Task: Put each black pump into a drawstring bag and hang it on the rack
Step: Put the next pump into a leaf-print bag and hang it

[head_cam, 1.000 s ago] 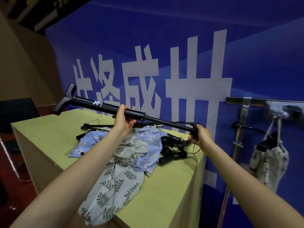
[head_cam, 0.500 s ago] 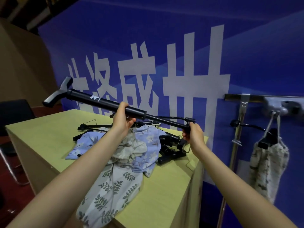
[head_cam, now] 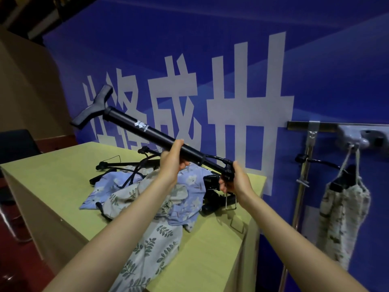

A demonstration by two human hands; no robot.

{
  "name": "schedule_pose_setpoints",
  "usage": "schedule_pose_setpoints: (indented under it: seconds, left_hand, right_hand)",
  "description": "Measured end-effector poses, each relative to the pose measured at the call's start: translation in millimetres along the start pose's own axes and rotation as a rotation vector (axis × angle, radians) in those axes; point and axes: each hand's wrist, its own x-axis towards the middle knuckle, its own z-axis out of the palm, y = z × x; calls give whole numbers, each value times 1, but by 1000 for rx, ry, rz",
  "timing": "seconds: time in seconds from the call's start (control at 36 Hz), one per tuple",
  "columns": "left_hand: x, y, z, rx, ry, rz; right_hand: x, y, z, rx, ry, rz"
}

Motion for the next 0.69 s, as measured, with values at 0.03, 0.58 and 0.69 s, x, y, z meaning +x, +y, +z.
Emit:
schedule_pose_setpoints:
  seconds: [0.03,0.58,0.69]
  left_hand:
    - [-1,0,3,16,-7,17]
    - [-14,-35,9,191,20,7]
    - [-7,-28,-4,125,-24,5]
  right_hand:
    - [0,1,2,20,-1,-8]
    - [-10,30,23,-388,14,-214]
    - [-20,27,32,-334,-130,-64]
